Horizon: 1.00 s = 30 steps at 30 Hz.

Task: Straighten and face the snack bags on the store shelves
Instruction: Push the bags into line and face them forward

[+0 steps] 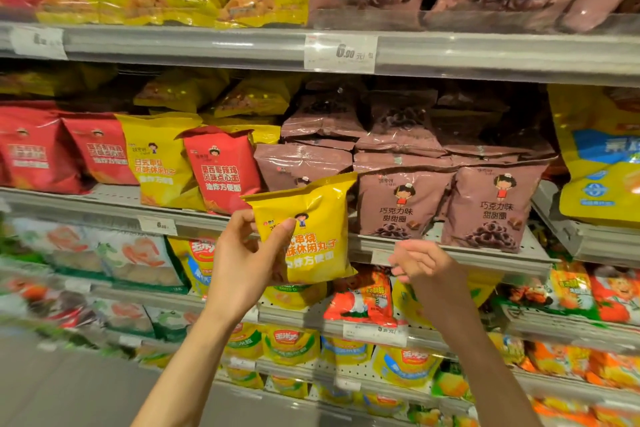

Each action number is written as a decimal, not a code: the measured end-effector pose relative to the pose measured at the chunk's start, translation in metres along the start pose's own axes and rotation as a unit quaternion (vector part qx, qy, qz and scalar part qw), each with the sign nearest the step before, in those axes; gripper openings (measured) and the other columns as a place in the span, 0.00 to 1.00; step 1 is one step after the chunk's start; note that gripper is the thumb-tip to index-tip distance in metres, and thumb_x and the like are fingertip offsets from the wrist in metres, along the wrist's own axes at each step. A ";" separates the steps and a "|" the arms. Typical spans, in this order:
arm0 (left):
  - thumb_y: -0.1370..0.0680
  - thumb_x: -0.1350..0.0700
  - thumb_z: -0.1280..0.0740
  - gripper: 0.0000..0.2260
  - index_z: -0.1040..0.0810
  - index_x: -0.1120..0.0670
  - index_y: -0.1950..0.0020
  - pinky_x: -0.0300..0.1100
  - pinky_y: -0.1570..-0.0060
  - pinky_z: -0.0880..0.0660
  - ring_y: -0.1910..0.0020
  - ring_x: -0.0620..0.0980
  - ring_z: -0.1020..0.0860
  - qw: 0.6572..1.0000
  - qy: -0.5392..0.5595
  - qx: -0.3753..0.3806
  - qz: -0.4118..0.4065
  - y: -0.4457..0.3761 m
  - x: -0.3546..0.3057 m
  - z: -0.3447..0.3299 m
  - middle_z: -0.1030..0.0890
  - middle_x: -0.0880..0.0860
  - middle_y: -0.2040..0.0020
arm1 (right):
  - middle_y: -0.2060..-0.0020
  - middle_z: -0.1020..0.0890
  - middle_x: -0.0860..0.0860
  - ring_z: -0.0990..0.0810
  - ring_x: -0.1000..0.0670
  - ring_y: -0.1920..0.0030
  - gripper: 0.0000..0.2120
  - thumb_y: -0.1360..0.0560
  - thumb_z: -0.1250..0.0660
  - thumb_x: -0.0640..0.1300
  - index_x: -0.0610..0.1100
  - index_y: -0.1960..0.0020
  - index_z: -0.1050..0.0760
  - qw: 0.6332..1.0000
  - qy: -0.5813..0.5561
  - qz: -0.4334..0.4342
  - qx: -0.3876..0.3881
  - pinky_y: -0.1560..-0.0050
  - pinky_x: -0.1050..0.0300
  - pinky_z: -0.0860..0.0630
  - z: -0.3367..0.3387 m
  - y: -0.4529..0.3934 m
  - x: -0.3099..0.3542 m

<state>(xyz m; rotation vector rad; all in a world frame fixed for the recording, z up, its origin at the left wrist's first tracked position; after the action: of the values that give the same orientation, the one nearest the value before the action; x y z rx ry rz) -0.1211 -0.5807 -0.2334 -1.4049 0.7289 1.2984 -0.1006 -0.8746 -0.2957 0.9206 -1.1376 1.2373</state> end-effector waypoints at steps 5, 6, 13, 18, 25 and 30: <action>0.23 0.51 0.26 0.12 0.25 0.56 0.49 0.41 0.69 0.24 0.67 0.51 0.17 1.000 0.021 0.014 -0.003 -0.015 0.016 0.033 0.17 0.47 0.64 | 0.63 0.15 0.62 0.17 0.63 0.61 0.08 0.22 0.34 0.54 0.52 0.56 0.21 0.996 0.086 0.034 -0.010 0.61 0.71 0.28 -0.040 0.011 0.024; 0.23 0.51 0.26 0.12 0.25 0.56 0.48 0.40 0.69 0.24 0.67 0.50 0.18 0.999 0.027 0.017 -0.002 -0.019 0.019 0.043 0.17 0.47 0.64 | 0.63 0.15 0.63 0.18 0.63 0.61 0.10 0.24 0.37 0.54 0.51 0.59 0.20 0.994 0.100 0.041 -0.016 0.62 0.72 0.30 -0.052 0.015 0.029; 0.23 0.50 0.26 0.12 0.26 0.55 0.49 0.51 0.73 0.25 0.72 0.56 0.23 0.998 0.052 0.044 -0.001 -0.062 0.040 0.140 0.21 0.56 0.65 | 0.60 0.16 0.56 0.18 0.51 0.60 0.10 0.33 0.34 0.57 0.53 0.61 0.17 0.997 0.046 0.033 -0.057 0.52 0.46 0.21 -0.155 0.026 0.045; 0.25 0.50 0.25 0.15 0.25 0.56 0.47 0.49 0.77 0.26 0.76 0.50 0.23 0.997 0.052 0.048 0.014 -0.089 0.057 0.201 0.18 0.51 0.64 | 0.62 0.17 0.58 0.19 0.56 0.61 0.06 0.29 0.31 0.52 0.54 0.63 0.18 0.996 0.030 0.027 -0.085 0.56 0.59 0.24 -0.218 0.039 0.062; 0.23 0.51 0.26 0.11 0.24 0.54 0.47 0.46 0.77 0.25 0.76 0.50 0.24 0.996 0.060 0.063 0.018 -0.118 0.070 0.230 0.20 0.57 0.64 | 0.70 0.22 0.55 0.26 0.59 0.71 0.03 0.21 0.32 0.39 0.45 0.51 0.20 0.993 0.035 0.019 -0.115 0.68 0.69 0.31 -0.246 0.033 0.086; 0.23 0.49 0.26 0.12 0.25 0.53 0.48 0.49 0.77 0.24 0.75 0.52 0.22 0.997 0.060 0.052 0.004 -0.139 0.069 0.229 0.19 0.56 0.63 | 0.51 0.16 0.55 0.17 0.53 0.50 0.12 0.20 0.34 0.53 0.51 0.38 0.24 0.961 0.195 0.052 -0.187 0.45 0.52 0.20 -0.239 0.002 0.121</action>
<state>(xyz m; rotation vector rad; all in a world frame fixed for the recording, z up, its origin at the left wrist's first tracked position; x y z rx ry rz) -0.0504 -0.3128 -0.2303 -1.4055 0.8724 1.1730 -0.0720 -0.6167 -0.2304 0.3178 -1.0578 1.1695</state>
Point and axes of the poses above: each hand's wrist, its own y-axis away from the middle knuckle, its own z-axis out of the back of the hand, x = y × z, the point moved 9 cm from there along -y, towards the middle knuckle
